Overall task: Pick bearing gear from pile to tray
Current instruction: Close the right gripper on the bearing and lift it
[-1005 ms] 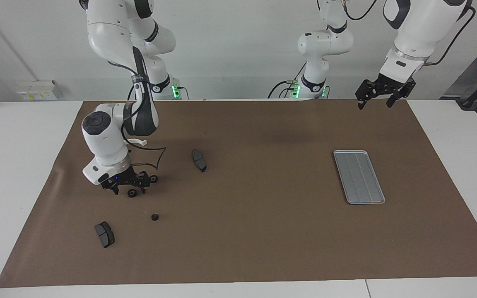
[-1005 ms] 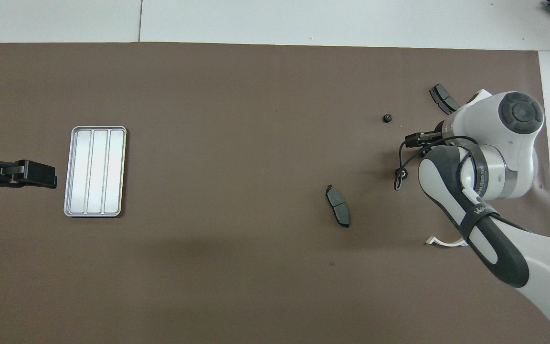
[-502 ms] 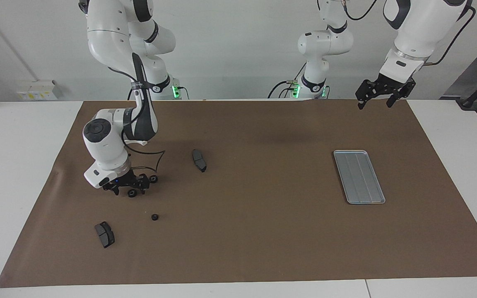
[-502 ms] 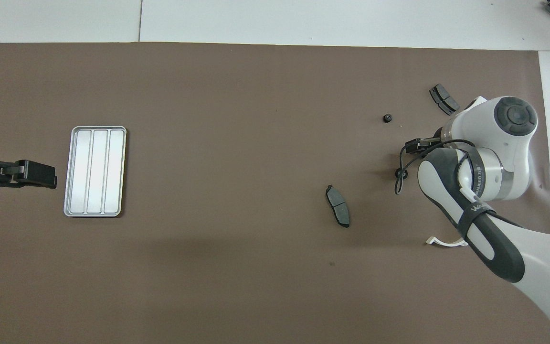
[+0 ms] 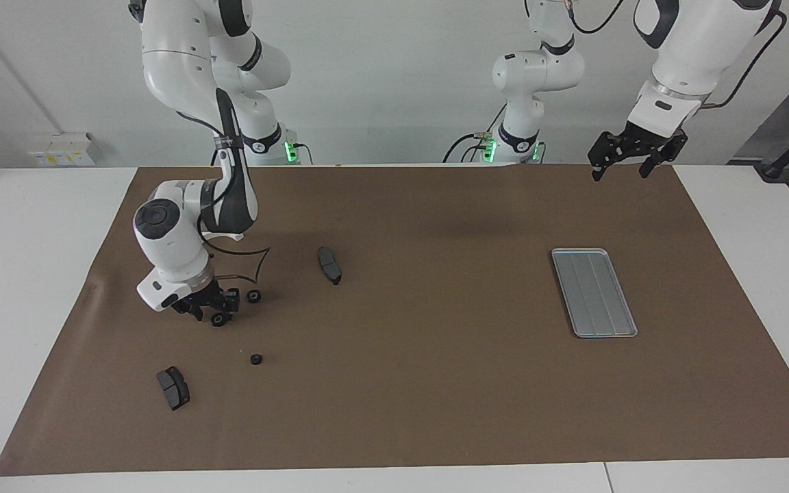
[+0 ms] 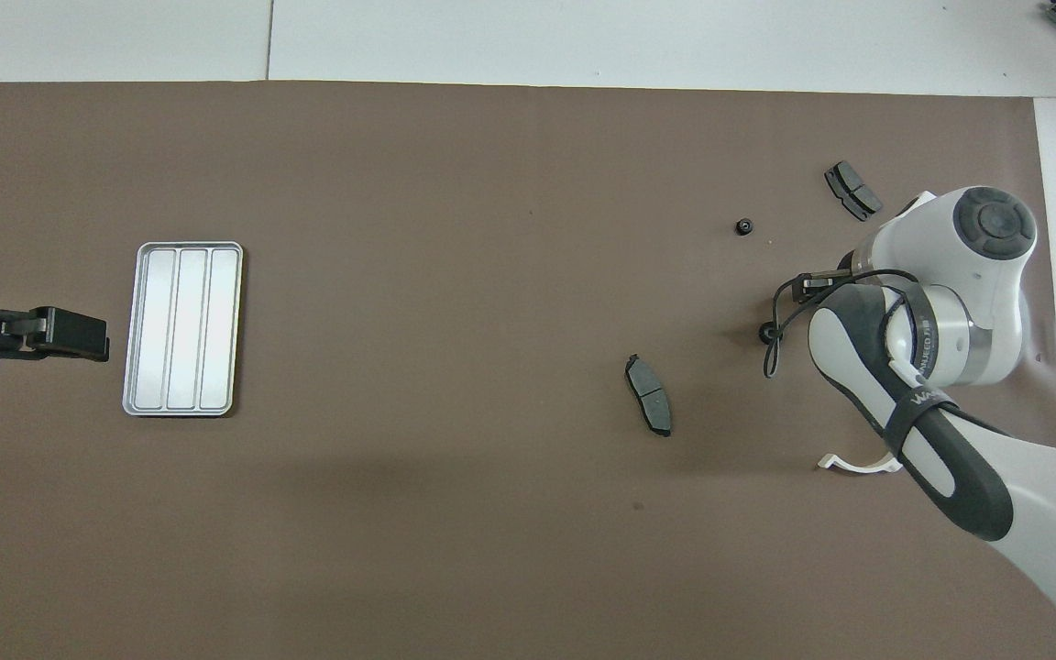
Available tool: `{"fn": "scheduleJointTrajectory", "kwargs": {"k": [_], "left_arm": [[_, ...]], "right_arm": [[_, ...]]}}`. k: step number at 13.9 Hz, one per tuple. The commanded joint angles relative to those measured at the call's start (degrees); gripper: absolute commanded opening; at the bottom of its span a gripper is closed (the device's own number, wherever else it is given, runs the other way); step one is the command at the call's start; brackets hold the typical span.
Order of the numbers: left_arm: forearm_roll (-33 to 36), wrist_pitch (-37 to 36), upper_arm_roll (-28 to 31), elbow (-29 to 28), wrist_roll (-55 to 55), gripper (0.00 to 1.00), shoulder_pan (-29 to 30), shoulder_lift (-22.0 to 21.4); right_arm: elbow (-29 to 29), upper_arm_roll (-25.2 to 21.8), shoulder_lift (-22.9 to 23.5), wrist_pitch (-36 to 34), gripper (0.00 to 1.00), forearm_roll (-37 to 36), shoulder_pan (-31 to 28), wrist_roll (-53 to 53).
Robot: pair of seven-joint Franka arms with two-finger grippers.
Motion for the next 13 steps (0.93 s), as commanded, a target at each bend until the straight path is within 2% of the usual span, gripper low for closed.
{"fn": "scheduleJointTrajectory", "kwargs": {"k": [1, 3, 7, 8, 11, 13], "left_arm": [[0.6, 0.2, 0.1, -1.1, 0.2, 1.0, 0.1, -1.0], [0.5, 0.2, 0.1, -1.1, 0.2, 1.0, 0.1, -1.0], [0.5, 0.2, 0.1, -1.1, 0.1, 1.0, 0.1, -1.0], [0.5, 0.3, 0.1, -1.1, 0.1, 1.0, 0.1, -1.0], [0.5, 0.3, 0.1, -1.1, 0.2, 1.0, 0.1, -1.0], [0.6, 0.1, 0.0, -1.1, 0.3, 1.0, 0.0, -1.0]], "right_arm": [[-0.7, 0.4, -0.2, 0.4, 0.66, 1.8, -0.7, -1.8], [-0.7, 0.4, -0.2, 0.5, 0.65, 2.9, -0.7, -1.9], [-0.7, 0.4, 0.0, 0.6, 0.57, 2.9, -0.7, -1.9], [-0.7, 0.4, 0.1, 0.6, 0.48, 2.9, -0.7, -1.9], [-0.6, 0.4, 0.1, 0.6, 0.0, 2.9, -0.7, -1.7], [-0.5, 0.3, 0.1, 0.5, 0.0, 2.9, -0.7, -1.5]]}}
